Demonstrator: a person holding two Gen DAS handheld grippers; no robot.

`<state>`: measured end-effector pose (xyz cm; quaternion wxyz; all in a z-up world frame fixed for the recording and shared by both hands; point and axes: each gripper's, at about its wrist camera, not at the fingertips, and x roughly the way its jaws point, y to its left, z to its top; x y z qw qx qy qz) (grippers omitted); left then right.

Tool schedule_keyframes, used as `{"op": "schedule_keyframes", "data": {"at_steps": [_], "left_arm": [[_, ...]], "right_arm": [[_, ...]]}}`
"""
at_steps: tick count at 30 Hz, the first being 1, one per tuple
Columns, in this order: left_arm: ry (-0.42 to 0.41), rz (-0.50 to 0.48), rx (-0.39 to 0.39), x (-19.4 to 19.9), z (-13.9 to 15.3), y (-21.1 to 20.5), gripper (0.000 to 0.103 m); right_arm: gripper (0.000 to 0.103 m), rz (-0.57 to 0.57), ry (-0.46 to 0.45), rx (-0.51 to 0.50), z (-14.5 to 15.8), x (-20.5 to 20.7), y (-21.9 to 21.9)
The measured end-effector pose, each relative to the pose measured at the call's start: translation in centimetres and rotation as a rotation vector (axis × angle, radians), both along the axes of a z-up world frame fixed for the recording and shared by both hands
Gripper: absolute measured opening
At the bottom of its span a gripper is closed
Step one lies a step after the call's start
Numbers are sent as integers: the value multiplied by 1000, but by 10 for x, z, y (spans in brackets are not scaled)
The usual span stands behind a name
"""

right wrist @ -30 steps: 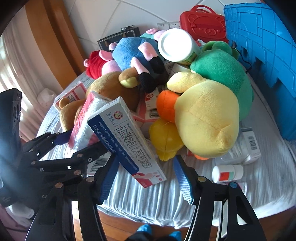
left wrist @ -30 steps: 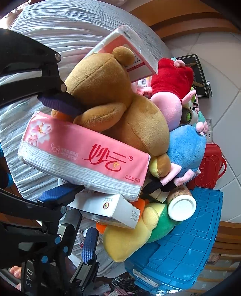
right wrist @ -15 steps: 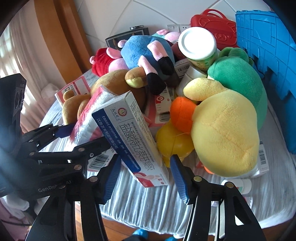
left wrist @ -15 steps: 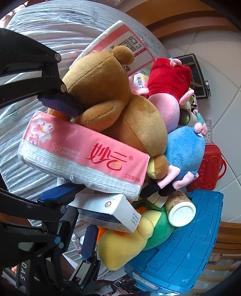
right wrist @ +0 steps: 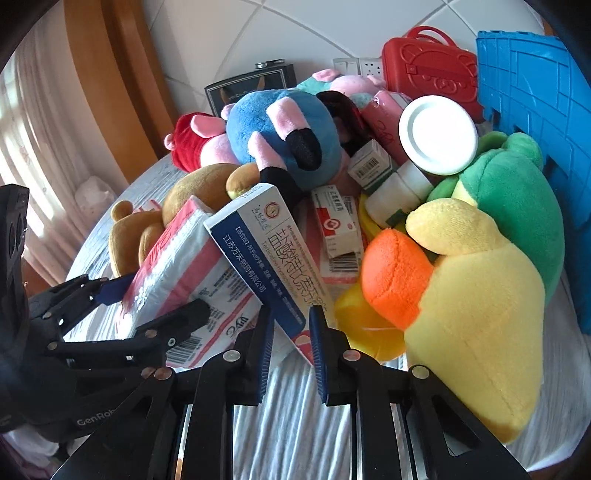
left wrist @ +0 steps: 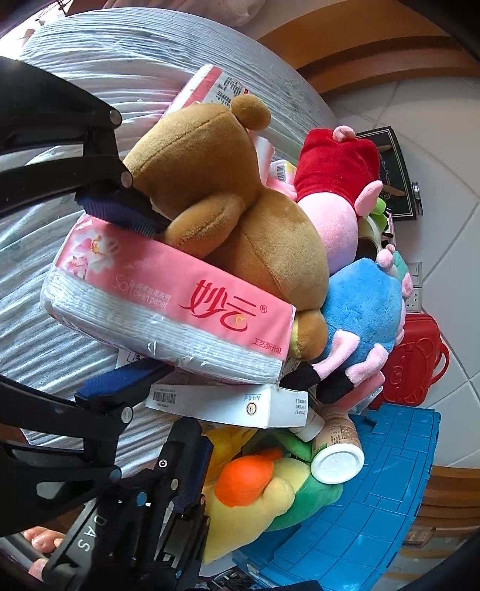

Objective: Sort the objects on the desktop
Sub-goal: 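Grasp the pink tissue pack with the left tool while the right tool grasps the white medicine box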

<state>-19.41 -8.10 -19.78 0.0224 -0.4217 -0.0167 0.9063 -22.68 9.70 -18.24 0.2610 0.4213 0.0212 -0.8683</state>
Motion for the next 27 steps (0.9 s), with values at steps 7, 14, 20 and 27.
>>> {"op": "schedule_keyframes", "data": {"at_steps": [7,14,20,27], "left_arm": [[4,10,7,-5,-3,4,65],[13,16,16,-3,-5,4,65],[18,35,-12,-3,-3,11,65],[17,46,48,3,26,13,61]], "right_arm": [[33,58,36,20,6,-8,-8],[42,136,61,23,9,-16,-12],[46,194,55,29,5,-26,-27],[42,168,83,-11,31,-19,-16]]}}
